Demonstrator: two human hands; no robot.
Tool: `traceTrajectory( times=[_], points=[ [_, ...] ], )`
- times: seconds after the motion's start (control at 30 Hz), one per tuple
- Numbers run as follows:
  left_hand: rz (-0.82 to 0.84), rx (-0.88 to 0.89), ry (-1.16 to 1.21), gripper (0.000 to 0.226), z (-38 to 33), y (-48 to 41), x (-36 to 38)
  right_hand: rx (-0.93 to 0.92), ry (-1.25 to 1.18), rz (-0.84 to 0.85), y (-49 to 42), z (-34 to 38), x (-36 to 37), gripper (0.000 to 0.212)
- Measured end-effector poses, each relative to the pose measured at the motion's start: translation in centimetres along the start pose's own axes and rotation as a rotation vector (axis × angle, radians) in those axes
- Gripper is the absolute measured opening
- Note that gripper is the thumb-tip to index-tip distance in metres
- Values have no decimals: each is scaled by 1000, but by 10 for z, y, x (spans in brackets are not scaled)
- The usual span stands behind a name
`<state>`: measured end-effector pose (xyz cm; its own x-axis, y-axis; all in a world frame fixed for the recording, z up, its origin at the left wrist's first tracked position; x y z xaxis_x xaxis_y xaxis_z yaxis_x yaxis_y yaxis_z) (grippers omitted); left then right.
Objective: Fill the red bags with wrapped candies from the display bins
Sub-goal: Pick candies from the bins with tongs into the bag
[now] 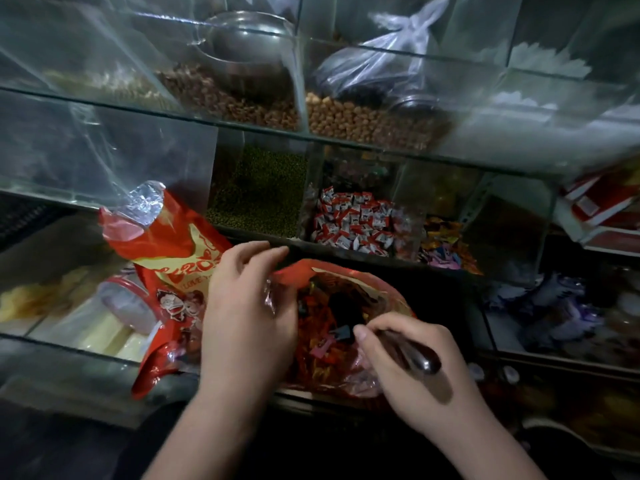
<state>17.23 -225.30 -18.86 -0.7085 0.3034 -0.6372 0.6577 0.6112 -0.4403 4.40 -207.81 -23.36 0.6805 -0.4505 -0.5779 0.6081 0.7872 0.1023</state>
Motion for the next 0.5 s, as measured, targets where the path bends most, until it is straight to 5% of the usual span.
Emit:
traceTrajectory(
  times=[0.07, 0.13, 0.23, 0.33, 0.4, 0.5],
  points=[
    [-102, 173, 75, 24, -22, 25, -9, 44, -106, -48, 4, 1, -1, 21],
    [-3, 246, 113, 18, -30, 36, 7, 61, -144, -72, 7, 3, 1, 34],
    [186, 125, 123, 18, -21, 36, 38, 111, -174, -40, 4, 1, 13, 36],
    [211, 90, 140, 24, -14, 39, 48, 192, -343, -39, -4, -8, 21, 6],
    [201, 127, 144, 25, -15, 40, 46, 222, -438, -59, -2, -16, 15, 25],
    [216, 108, 144, 32, -8, 36, 41, 224, -573, -149, 7, -19, -1, 24]
  ],
)
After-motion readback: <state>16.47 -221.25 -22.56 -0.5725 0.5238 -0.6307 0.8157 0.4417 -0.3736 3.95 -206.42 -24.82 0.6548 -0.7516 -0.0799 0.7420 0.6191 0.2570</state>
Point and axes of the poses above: each hand's wrist, its own y-axis away from the middle knuckle, its own x-axis out of the palm, z = x × y, the point moved 8 cm from there along -y, towards the middle knuckle, and after that the axes turned 11 degrees about z, right-handed, at the moved point
